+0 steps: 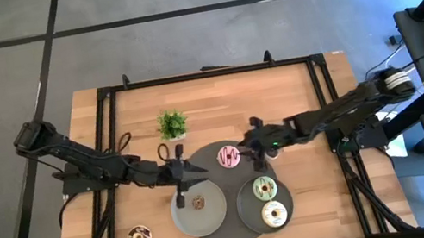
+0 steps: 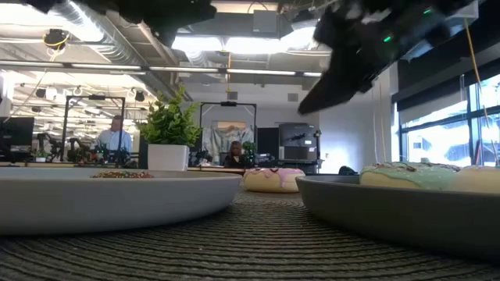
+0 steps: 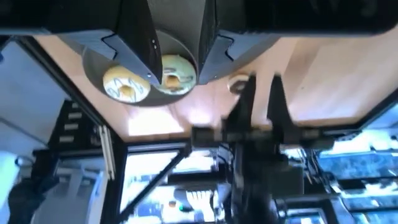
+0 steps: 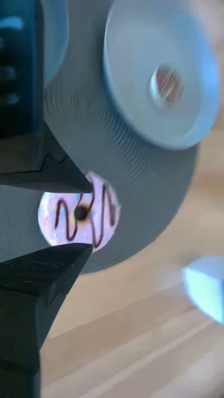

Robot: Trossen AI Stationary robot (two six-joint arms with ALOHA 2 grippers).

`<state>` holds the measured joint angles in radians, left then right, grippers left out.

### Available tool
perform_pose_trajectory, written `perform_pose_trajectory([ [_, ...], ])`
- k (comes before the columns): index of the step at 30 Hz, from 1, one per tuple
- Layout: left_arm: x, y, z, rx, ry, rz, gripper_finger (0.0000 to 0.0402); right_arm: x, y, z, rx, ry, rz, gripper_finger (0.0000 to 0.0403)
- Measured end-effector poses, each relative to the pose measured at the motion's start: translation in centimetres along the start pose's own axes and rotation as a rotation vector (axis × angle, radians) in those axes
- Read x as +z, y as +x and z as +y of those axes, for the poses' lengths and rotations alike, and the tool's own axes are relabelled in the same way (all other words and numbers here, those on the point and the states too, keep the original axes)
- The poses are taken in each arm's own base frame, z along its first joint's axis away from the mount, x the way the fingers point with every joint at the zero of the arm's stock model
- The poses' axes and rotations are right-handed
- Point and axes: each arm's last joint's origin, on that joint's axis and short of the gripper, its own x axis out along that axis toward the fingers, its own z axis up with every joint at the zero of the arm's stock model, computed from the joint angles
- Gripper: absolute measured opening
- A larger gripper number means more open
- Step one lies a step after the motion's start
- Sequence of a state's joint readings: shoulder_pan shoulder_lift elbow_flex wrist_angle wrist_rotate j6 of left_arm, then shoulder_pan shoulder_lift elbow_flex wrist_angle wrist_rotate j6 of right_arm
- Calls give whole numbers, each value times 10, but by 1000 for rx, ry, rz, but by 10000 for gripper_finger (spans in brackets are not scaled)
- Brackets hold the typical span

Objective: Pick & Place donuts
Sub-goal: Put the large pink donut on the dark grey plate

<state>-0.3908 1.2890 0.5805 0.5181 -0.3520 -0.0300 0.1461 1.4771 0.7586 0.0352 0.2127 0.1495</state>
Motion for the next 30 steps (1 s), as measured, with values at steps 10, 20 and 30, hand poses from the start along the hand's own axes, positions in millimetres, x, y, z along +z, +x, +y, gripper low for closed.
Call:
perform_pose_trajectory([
  [10, -4, -2, 2, 30, -45, -29, 100, -2, 56, -8, -62, 54, 154, 142],
  [20, -4, -2, 2, 21, -46, -29, 102, -11, 75, -12, -78, 86, 227, 142],
  [30, -4, -2, 2, 20, -45, -28, 99, -13, 74, -12, -73, 113, 248, 85],
])
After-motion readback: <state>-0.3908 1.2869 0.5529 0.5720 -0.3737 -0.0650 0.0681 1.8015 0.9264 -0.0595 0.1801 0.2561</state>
